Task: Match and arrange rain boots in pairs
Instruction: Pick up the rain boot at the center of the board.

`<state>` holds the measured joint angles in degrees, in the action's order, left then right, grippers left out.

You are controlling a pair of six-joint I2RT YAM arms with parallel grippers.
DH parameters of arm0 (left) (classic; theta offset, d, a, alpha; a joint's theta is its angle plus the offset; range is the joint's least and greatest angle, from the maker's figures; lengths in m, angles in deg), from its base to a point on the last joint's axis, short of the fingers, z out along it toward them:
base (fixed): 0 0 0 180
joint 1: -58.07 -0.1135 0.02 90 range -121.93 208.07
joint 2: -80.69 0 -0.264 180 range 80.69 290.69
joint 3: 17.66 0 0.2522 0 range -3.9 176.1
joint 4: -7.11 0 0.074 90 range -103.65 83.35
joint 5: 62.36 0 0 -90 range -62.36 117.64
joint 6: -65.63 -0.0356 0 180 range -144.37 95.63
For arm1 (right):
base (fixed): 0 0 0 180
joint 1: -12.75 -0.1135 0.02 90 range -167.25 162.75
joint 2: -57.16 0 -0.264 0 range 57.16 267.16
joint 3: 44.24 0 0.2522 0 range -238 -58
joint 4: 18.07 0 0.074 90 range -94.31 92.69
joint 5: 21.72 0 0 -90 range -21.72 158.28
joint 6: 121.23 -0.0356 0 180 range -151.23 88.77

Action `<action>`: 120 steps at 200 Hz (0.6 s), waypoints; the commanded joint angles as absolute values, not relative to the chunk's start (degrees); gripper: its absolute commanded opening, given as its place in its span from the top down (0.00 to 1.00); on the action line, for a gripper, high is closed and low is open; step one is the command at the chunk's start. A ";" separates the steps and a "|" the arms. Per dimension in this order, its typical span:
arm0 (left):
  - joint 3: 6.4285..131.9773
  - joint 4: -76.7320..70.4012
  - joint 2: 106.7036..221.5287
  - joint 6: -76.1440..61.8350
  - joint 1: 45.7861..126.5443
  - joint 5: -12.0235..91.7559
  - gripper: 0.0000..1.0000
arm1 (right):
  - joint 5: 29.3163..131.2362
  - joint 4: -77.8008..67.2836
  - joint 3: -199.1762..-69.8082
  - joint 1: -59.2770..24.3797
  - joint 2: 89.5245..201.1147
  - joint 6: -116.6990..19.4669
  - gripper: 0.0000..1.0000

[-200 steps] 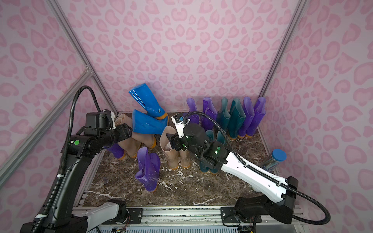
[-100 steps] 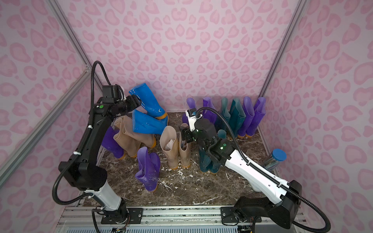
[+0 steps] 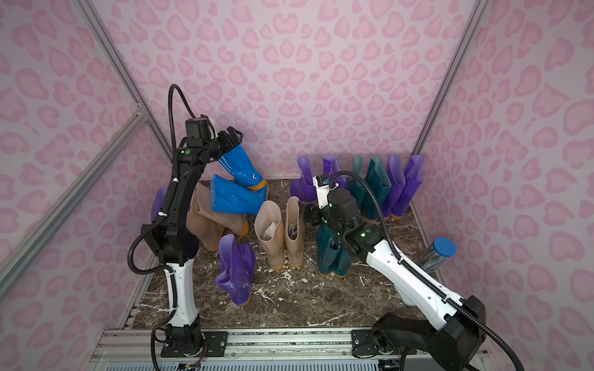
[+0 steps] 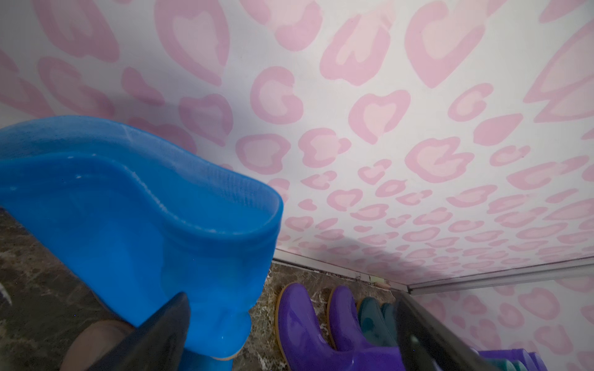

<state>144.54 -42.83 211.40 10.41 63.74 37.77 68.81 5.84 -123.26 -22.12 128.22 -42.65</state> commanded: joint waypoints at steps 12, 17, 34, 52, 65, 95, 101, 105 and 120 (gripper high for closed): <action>146.57 -46.45 214.03 5.50 64.38 31.72 0.00 | 72.37 2.63 -121.41 -20.64 127.17 -43.10 0.16; 146.57 -46.34 214.35 5.07 64.48 31.64 0.00 | 72.64 2.40 -121.09 -20.46 126.99 -43.01 0.16; 146.60 -45.63 215.57 3.73 64.48 30.95 0.00 | 73.40 2.00 -120.39 -20.13 126.60 -42.84 0.16; 146.57 -44.43 216.77 2.71 64.48 31.39 0.03 | 74.05 2.10 -119.99 -19.94 126.50 -42.70 0.16; 146.57 -44.00 217.16 2.37 64.50 31.76 0.17 | 74.25 2.20 -119.81 -19.77 126.42 -42.57 0.17; 146.47 -44.90 217.67 -0.28 64.83 31.55 0.75 | 74.69 2.18 -119.27 -19.63 126.00 -42.49 0.19; 146.40 -45.33 217.54 -0.72 64.83 31.41 0.87 | 74.78 2.12 -119.26 -19.59 125.91 -42.49 0.19; 146.44 -45.49 217.41 -1.06 64.83 31.50 0.93 | 74.86 2.04 -119.10 -19.59 125.81 -42.48 0.19; 146.22 -44.91 216.62 -2.33 64.94 34.03 0.98 | 75.05 1.83 -119.24 -19.51 125.80 -42.48 0.20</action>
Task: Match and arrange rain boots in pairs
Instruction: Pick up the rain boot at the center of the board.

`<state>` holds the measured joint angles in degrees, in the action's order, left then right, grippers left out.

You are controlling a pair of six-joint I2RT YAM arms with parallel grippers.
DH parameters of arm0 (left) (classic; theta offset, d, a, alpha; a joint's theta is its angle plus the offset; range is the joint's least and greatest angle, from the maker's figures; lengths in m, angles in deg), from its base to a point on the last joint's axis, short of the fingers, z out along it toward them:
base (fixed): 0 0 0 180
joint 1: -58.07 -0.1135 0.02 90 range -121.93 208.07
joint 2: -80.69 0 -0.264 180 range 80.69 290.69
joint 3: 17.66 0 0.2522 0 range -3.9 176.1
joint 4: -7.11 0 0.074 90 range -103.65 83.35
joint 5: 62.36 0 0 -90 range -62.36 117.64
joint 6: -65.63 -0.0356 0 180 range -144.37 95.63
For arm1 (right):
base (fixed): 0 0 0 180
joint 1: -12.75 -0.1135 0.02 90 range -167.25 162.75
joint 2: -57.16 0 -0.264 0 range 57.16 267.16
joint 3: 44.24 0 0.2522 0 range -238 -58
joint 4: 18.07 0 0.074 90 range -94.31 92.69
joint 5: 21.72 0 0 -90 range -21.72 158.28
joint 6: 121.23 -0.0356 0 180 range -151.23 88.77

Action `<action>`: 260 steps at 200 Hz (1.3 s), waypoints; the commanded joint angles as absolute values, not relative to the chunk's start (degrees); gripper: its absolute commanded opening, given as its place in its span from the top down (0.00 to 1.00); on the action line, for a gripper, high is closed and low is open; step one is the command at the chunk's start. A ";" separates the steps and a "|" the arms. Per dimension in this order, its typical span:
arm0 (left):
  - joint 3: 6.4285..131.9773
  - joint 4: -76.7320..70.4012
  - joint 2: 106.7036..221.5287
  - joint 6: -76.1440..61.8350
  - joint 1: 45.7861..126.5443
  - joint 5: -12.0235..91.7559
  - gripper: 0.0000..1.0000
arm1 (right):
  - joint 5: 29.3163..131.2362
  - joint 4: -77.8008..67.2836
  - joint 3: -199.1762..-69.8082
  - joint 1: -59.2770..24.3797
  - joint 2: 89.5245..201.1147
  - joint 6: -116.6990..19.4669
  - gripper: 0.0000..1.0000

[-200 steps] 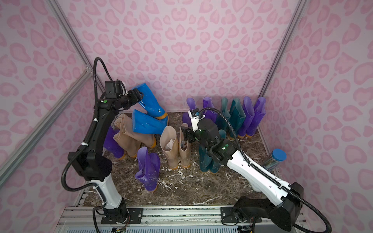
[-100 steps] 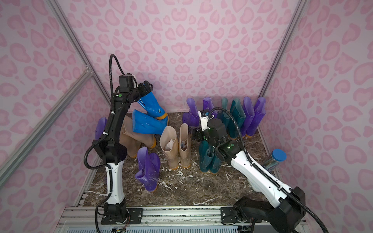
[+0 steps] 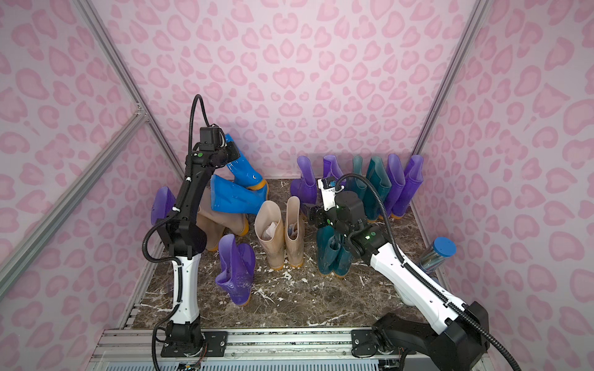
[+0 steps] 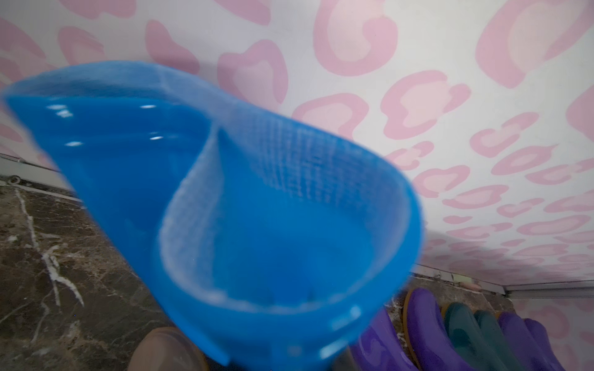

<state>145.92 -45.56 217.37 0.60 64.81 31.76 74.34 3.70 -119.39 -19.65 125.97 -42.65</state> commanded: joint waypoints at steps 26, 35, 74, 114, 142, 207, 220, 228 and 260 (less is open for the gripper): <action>146.13 -43.02 214.16 -6.18 66.36 42.53 0.98 | 75.05 1.82 -119.62 -19.51 126.06 -42.55 0.21; 146.13 -42.85 213.33 -7.47 67.36 44.70 0.98 | 74.72 1.60 -119.81 -19.51 126.15 -42.65 0.21; 142.21 -38.86 209.33 -11.63 71.42 45.70 0.98 | 74.67 1.37 -121.75 -19.07 127.59 -42.84 0.22; 140.60 -34.21 204.68 -8.96 71.66 43.07 0.98 | 75.26 1.75 -122.91 -19.06 127.49 -43.49 0.23; 140.59 -33.83 200.45 -9.33 72.73 43.41 0.98 | 75.05 2.35 -123.57 -19.08 125.90 -43.39 0.23; 132.89 -32.89 192.57 -9.51 78.03 48.11 0.98 | 71.97 -2.09 -129.63 -25.91 130.97 -36.60 0.15; 129.90 -31.73 190.76 -9.49 78.47 48.35 0.98 | 72.08 -3.17 -132.77 -26.75 134.11 -35.19 0.13; 128.91 -31.69 190.02 -9.51 78.58 48.61 0.98 | 71.53 -4.13 -134.57 -26.80 136.18 -34.88 0.11; 127.99 -33.21 188.24 -9.36 79.03 50.16 0.98 | 68.43 -5.61 -143.59 -26.62 145.77 -32.41 0.06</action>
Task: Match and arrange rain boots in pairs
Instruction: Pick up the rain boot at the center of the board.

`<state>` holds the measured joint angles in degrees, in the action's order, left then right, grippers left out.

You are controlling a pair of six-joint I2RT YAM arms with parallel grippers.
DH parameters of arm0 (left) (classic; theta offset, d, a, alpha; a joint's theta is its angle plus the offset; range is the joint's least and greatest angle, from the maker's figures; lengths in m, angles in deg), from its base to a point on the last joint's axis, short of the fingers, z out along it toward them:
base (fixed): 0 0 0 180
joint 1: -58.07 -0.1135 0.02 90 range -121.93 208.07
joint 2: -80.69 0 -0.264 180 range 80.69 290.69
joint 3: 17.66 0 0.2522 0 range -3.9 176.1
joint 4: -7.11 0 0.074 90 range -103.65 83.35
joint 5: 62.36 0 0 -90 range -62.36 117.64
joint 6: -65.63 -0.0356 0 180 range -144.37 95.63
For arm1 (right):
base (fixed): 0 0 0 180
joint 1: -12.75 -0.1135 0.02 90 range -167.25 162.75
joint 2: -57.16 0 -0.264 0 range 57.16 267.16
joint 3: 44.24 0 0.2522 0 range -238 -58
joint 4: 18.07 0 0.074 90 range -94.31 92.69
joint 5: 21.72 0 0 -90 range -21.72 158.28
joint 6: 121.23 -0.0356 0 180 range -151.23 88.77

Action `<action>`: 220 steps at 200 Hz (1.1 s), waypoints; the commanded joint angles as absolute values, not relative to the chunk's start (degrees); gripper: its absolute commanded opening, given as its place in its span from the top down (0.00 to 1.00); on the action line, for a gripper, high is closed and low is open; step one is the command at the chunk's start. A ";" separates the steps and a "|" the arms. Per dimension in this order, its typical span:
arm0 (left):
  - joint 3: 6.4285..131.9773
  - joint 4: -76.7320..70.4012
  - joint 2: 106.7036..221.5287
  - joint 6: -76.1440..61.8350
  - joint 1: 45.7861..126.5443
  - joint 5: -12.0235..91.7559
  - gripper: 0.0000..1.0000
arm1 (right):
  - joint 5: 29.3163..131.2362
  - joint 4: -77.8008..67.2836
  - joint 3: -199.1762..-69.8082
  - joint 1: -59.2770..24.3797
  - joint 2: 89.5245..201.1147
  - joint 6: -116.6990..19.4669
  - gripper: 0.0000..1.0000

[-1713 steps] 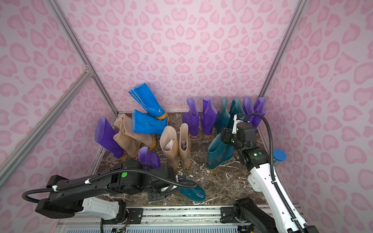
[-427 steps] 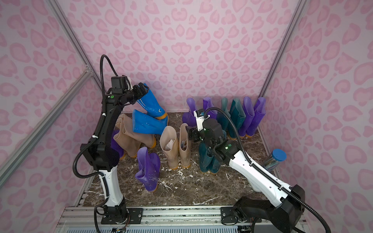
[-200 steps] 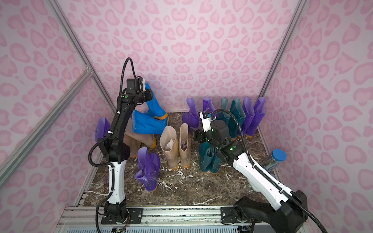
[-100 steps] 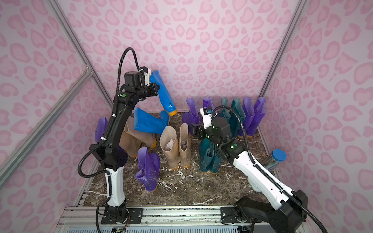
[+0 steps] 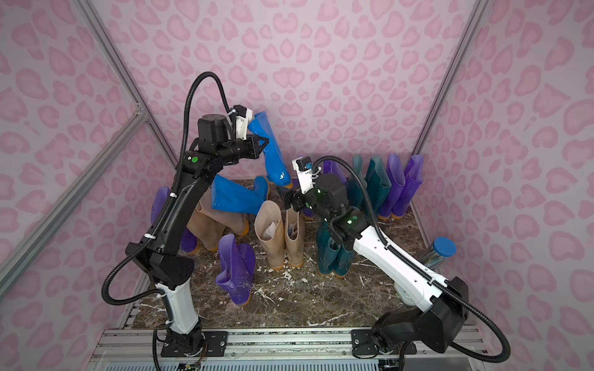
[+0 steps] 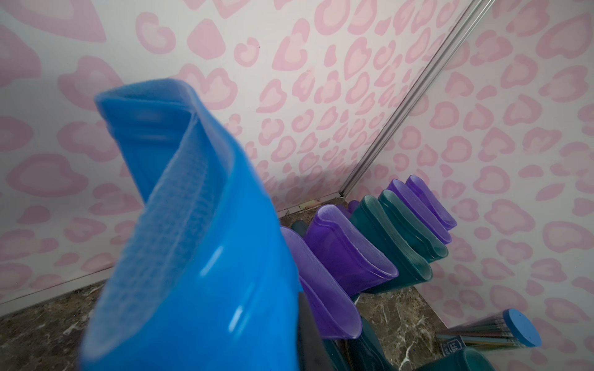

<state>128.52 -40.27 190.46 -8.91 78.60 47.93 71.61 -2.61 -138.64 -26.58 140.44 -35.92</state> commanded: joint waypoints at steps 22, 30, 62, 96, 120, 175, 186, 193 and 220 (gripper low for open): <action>126.85 -33.18 186.98 -9.19 79.68 51.48 0.98 | 67.64 -3.17 -151.23 -25.69 153.25 -31.58 0.06; 126.57 -33.17 186.78 -9.08 79.85 52.01 0.98 | 68.06 -2.91 -153.27 -25.24 155.19 -31.66 0.06; 126.33 -34.14 186.86 -8.99 79.87 54.53 0.98 | 70.38 -3.24 -158.34 -25.15 159.67 -31.64 0.13; 125.48 -33.85 186.42 -8.38 79.87 57.18 0.98 | 69.77 -4.35 -161.81 -25.24 162.71 -32.71 0.46; 125.39 -34.14 186.09 -8.19 79.91 58.10 0.98 | 71.33 -5.06 -163.64 -25.30 164.50 -32.56 1.00; 117.40 -33.33 178.82 -5.20 74.96 50.02 0.25 | 67.83 -7.34 -167.62 -23.67 167.13 -33.87 1.00; 112.55 -30.86 176.08 -2.60 72.11 49.49 0.18 | 68.08 -7.40 -168.96 -23.26 167.82 -33.87 1.00; 109.75 -30.00 174.65 -1.50 70.57 49.08 0.16 | 68.55 -7.85 -169.52 -23.18 168.19 -33.59 1.00; 106.05 -37.51 172.88 -0.27 65.76 43.61 0.12 | 69.60 -7.54 -173.06 -23.09 170.45 -32.84 1.00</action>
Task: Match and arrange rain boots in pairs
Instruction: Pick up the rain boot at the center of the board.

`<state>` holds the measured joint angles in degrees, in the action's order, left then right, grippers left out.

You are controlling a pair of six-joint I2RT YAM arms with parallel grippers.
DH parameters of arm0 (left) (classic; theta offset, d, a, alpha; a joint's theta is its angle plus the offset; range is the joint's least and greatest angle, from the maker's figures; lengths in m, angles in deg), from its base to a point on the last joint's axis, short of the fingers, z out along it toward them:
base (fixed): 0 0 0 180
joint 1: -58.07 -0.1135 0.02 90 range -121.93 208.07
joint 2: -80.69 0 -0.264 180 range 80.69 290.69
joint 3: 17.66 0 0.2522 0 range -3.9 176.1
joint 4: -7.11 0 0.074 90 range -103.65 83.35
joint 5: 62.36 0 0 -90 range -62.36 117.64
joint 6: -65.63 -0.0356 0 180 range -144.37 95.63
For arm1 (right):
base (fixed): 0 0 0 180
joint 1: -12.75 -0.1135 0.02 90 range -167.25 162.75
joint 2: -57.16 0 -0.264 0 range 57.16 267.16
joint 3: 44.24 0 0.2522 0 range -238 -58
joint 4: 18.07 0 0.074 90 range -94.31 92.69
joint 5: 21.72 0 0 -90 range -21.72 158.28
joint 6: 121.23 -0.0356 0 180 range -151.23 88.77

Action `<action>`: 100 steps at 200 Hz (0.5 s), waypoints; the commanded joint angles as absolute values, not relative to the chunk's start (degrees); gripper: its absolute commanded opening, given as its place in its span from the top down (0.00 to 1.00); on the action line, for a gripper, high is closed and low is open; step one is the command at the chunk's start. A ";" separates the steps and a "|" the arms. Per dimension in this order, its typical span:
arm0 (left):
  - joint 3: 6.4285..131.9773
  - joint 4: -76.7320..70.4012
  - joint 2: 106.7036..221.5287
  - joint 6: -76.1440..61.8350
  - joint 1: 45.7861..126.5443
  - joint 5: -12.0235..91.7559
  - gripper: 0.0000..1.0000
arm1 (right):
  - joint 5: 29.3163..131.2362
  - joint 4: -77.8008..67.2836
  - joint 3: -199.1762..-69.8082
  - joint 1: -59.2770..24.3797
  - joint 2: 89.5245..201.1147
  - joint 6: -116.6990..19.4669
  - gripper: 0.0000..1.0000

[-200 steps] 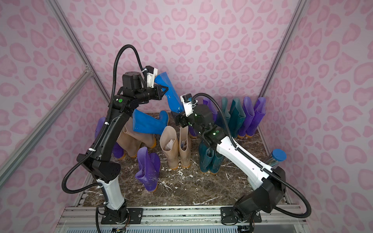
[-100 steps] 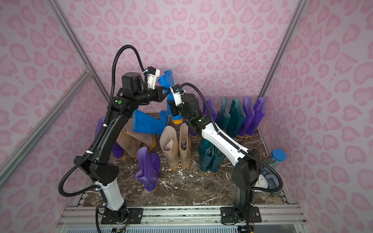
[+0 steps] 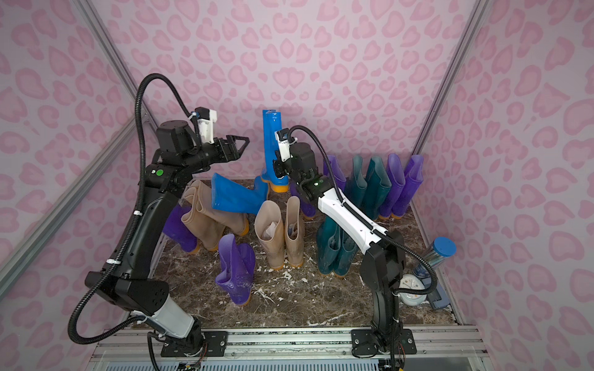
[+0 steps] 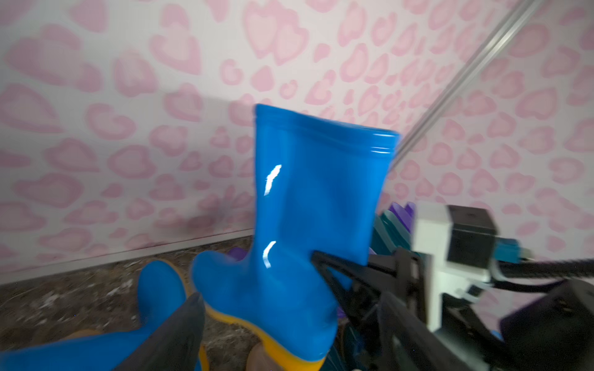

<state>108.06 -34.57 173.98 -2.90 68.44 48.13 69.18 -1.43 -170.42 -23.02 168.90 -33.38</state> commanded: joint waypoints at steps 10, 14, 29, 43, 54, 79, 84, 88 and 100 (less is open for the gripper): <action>104.70 -39.61 173.31 0.89 63.98 43.84 0.12 | 69.81 -6.77 -174.76 -23.06 171.41 -32.77 1.00; 104.24 -40.49 173.64 1.14 63.44 43.98 0.12 | 69.90 -6.35 -175.31 -23.06 171.65 -32.66 1.00; 103.84 -44.03 175.84 0.27 61.91 44.21 0.14 | 70.28 -6.05 -176.21 -22.93 172.20 -32.56 1.00; 104.67 -47.78 178.48 -0.45 61.41 43.17 0.16 | 70.38 -5.81 -176.30 -22.93 172.21 -32.38 1.00; 105.15 -50.01 180.21 -0.51 61.32 42.77 0.18 | 70.50 -5.57 -176.26 -22.93 172.05 -32.29 1.00; 103.52 -51.95 181.67 -0.61 61.32 38.31 0.18 | 70.95 -5.04 -176.21 -22.77 171.86 -32.26 1.00; 102.79 -51.74 181.72 -0.56 61.30 37.94 0.18 | 71.17 -4.88 -176.21 -22.79 171.77 -32.12 1.00; 102.31 -51.80 181.68 -0.42 61.32 37.39 0.19 | 71.24 -4.73 -176.21 -22.73 171.70 -32.12 1.00; 100.54 -51.23 181.12 0.02 61.25 36.26 0.19 | 71.52 -4.51 -176.01 -22.55 171.53 -32.02 1.00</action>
